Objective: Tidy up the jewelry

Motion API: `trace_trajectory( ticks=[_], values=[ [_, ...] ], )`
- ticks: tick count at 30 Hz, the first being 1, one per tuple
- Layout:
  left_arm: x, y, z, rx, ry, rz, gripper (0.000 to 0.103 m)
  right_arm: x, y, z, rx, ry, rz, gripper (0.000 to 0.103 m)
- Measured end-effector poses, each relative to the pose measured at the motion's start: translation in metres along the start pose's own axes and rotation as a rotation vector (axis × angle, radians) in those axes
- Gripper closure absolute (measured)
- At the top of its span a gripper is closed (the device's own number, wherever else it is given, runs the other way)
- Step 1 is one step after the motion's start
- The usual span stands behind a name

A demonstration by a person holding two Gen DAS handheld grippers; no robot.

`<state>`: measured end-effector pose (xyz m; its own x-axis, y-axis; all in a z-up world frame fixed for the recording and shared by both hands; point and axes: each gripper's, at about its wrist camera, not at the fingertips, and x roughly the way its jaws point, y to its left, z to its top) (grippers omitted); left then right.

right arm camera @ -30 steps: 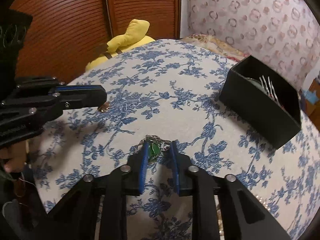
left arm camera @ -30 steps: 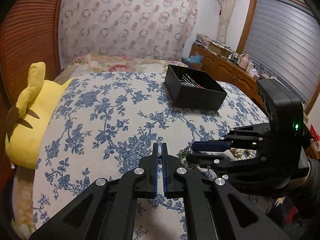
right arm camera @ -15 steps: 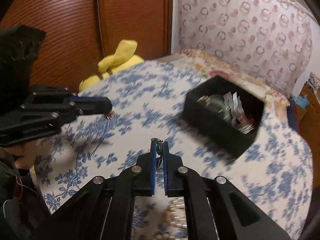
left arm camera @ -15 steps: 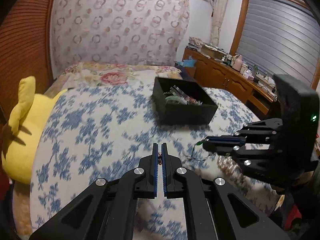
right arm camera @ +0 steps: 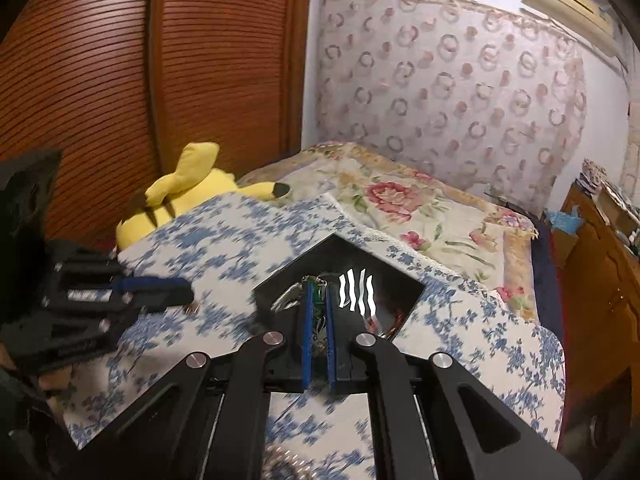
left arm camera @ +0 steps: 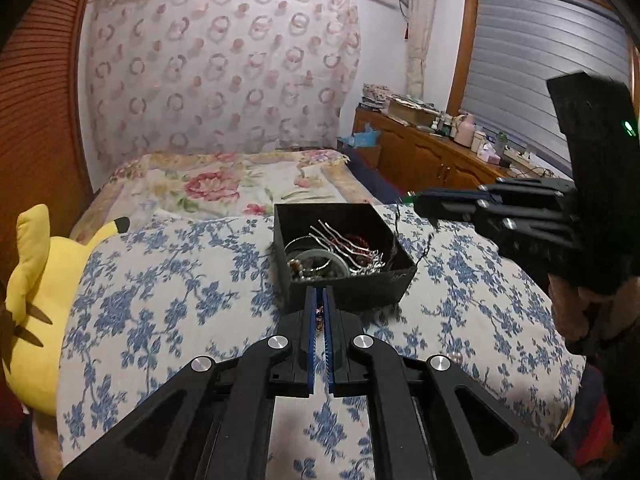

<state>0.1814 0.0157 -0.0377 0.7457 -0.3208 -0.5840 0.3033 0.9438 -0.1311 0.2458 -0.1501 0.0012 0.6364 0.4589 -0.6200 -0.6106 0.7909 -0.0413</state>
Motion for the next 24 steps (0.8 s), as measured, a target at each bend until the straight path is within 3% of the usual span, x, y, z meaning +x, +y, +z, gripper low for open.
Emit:
trace_trajectory(
  ticks=[8,13,14,16,18,20,23,24],
  values=[
    [0.022,-0.002,0.021,0.017,0.002,0.005,0.100,0.028,-0.023,0.010,0.016,0.026,-0.043,0.096],
    [0.042,0.000,0.034,0.017,0.019,0.007,0.100,0.052,-0.034,0.001,0.072,0.092,-0.031,0.094],
    [0.046,0.001,0.036,0.014,0.023,0.002,0.100,0.055,-0.035,-0.002,0.076,0.103,-0.025,0.092],
    [0.055,0.001,0.041,0.006,0.030,-0.008,0.100,0.057,-0.035,-0.009,0.082,0.114,-0.023,0.071],
    [0.065,0.002,0.045,0.001,0.040,-0.011,0.100,0.053,-0.037,-0.015,0.098,0.107,-0.013,0.060],
    [0.073,0.002,0.049,-0.006,0.044,-0.004,0.100,0.046,-0.039,-0.019,0.107,0.098,-0.016,0.060],
    [0.077,0.000,0.050,-0.012,0.052,0.003,0.081,0.026,-0.039,-0.029,0.118,0.077,-0.001,0.060],
    [0.075,-0.001,0.050,-0.011,0.044,0.000,0.068,0.015,-0.037,-0.038,0.113,0.072,0.002,0.060]
  ],
)
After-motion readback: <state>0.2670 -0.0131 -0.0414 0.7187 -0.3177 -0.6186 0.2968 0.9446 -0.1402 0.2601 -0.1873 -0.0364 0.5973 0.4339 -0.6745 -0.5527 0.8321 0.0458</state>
